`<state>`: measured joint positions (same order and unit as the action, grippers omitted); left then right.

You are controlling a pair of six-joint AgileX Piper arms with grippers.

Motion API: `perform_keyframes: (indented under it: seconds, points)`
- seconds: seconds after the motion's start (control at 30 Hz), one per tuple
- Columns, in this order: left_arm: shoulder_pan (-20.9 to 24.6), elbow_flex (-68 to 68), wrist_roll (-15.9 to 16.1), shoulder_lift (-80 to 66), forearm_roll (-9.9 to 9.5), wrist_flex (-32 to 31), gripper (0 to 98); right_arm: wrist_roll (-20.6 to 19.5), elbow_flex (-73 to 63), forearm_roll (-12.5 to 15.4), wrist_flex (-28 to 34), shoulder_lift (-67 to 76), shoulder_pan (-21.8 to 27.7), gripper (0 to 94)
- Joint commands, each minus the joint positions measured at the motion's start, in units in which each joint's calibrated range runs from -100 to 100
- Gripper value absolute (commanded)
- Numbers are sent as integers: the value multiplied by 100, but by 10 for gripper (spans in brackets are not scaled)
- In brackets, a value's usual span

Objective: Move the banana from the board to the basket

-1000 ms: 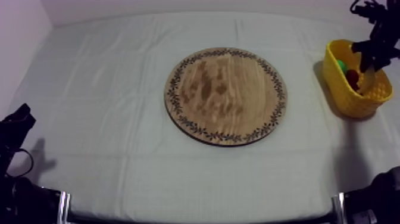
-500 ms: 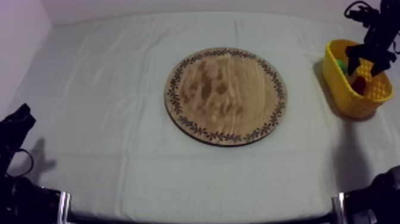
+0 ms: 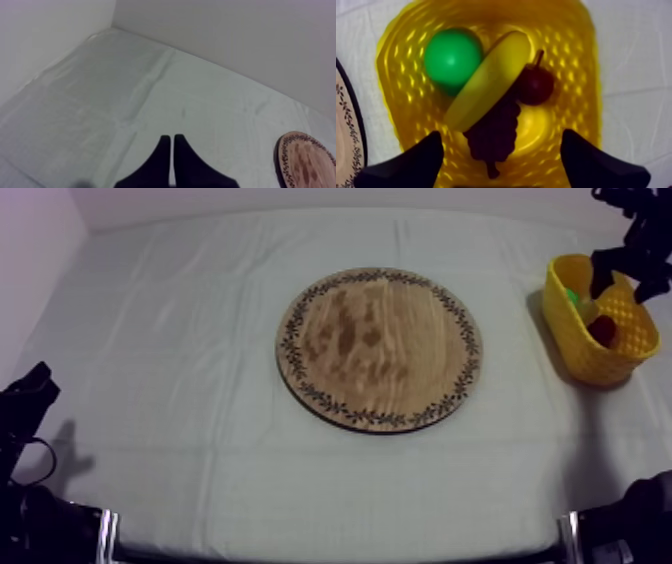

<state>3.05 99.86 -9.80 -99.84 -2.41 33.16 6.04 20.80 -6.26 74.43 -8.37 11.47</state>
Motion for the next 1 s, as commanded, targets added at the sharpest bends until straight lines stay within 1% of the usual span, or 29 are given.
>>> perform_keyframes:
  seconds: [0.0,0.17,0.33,0.57,0.73,0.87,0.97]
  points:
    - [2,3,1,2,-1,-1,1,19,94,78,-131,266,52,625]
    - [2,3,1,2,-1,-1,1,149,579,277,-524,935,174,526]
    - [2,3,1,2,-1,-1,1,352,1323,388,-1026,1757,273,481]
    - [2,3,1,2,-1,-1,1,713,2484,659,-1781,2781,428,395]
    - [2,3,1,2,-1,-1,1,1056,3396,933,-2415,3500,486,326]
    - [2,3,1,2,-1,-1,1,1382,4099,1216,-2793,4075,506,270]
    - [2,3,1,2,-1,-1,1,1680,4634,1456,-3023,4480,504,206]
